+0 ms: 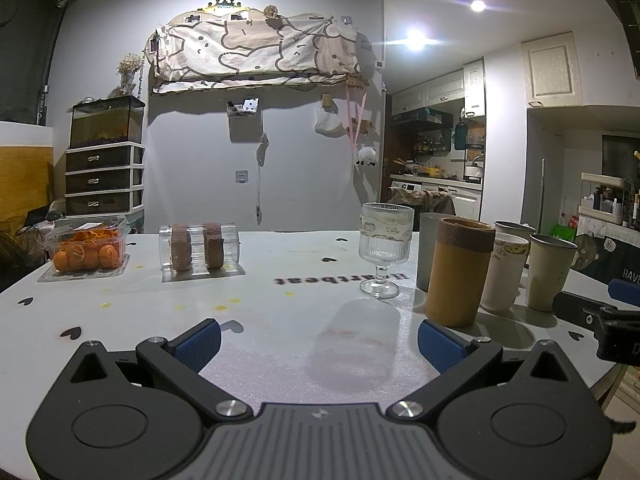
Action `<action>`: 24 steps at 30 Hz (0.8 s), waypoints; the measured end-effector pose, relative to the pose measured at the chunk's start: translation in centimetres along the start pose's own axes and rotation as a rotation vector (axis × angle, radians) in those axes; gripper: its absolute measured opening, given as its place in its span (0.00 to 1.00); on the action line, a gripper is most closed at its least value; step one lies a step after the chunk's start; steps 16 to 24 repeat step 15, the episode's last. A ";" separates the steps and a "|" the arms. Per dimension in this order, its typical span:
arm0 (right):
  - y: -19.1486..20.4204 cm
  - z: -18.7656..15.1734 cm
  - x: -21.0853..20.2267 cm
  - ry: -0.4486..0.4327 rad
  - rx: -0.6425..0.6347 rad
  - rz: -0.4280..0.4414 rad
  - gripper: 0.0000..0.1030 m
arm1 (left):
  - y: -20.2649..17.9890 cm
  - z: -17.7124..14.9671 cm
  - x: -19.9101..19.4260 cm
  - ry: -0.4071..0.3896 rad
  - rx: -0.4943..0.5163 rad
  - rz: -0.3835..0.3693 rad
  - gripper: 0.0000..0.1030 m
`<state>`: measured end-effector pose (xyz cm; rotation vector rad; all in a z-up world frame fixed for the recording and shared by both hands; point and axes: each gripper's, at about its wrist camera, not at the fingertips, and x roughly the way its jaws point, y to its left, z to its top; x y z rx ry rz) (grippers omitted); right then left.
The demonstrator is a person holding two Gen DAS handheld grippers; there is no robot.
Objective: Flip cup upright
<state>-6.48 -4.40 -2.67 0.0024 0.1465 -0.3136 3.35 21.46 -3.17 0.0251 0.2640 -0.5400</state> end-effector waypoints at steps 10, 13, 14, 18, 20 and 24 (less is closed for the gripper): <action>0.1 0.0 0.0 0.000 0.001 -0.001 1.00 | 0.5 0.1 0.0 -0.003 -0.003 0.005 1.00; 0.1 0.0 0.0 -0.001 0.001 -0.001 1.00 | 0.8 0.1 -0.1 -0.006 -0.003 0.007 1.00; 0.1 0.0 0.0 -0.001 0.001 -0.001 1.00 | 0.8 0.1 -0.1 -0.007 -0.001 0.008 1.00; 0.1 0.0 0.0 -0.001 0.001 -0.001 1.00 | 0.9 0.2 -0.1 -0.008 0.000 0.008 1.00; 0.1 0.0 0.0 -0.001 0.001 -0.001 1.00 | 0.9 0.2 -0.1 -0.008 0.000 0.008 1.00; 0.1 0.0 0.0 -0.001 0.001 -0.001 1.00 | 0.9 0.2 -0.1 -0.008 0.000 0.008 1.00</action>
